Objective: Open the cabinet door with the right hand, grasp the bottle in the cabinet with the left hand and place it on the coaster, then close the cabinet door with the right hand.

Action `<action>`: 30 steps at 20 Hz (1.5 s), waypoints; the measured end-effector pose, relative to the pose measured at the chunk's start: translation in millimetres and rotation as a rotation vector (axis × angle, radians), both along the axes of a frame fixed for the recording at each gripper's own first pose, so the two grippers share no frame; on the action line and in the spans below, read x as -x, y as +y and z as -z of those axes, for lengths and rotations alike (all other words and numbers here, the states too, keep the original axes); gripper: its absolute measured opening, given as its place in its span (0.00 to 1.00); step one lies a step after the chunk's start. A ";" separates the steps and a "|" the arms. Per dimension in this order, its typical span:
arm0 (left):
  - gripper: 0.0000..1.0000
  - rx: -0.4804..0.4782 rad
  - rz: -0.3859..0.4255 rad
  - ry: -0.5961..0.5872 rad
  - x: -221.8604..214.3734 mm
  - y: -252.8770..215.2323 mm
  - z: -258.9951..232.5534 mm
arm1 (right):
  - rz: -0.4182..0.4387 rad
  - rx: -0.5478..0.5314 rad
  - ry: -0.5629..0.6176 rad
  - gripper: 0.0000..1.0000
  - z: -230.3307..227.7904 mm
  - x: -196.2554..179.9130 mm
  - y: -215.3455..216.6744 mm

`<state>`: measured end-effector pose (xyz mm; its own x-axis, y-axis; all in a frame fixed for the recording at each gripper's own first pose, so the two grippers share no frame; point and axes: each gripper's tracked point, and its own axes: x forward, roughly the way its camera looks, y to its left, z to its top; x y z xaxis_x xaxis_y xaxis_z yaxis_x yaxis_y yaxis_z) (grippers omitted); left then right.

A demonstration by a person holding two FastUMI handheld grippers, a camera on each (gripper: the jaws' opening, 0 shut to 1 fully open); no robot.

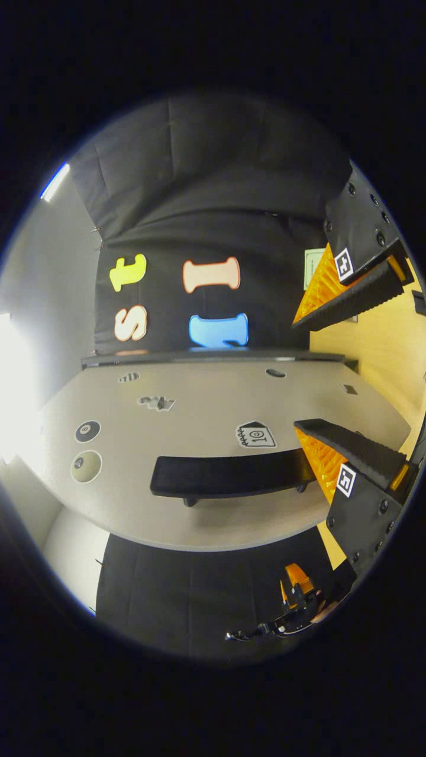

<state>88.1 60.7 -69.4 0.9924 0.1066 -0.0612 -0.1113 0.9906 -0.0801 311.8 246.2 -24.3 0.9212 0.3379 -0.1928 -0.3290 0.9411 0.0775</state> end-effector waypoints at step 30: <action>0.82 -0.021 0.032 0.028 -38.1 129.7 0.7 | 0.092 -0.008 0.014 0.95 22.2 -158.0 251.3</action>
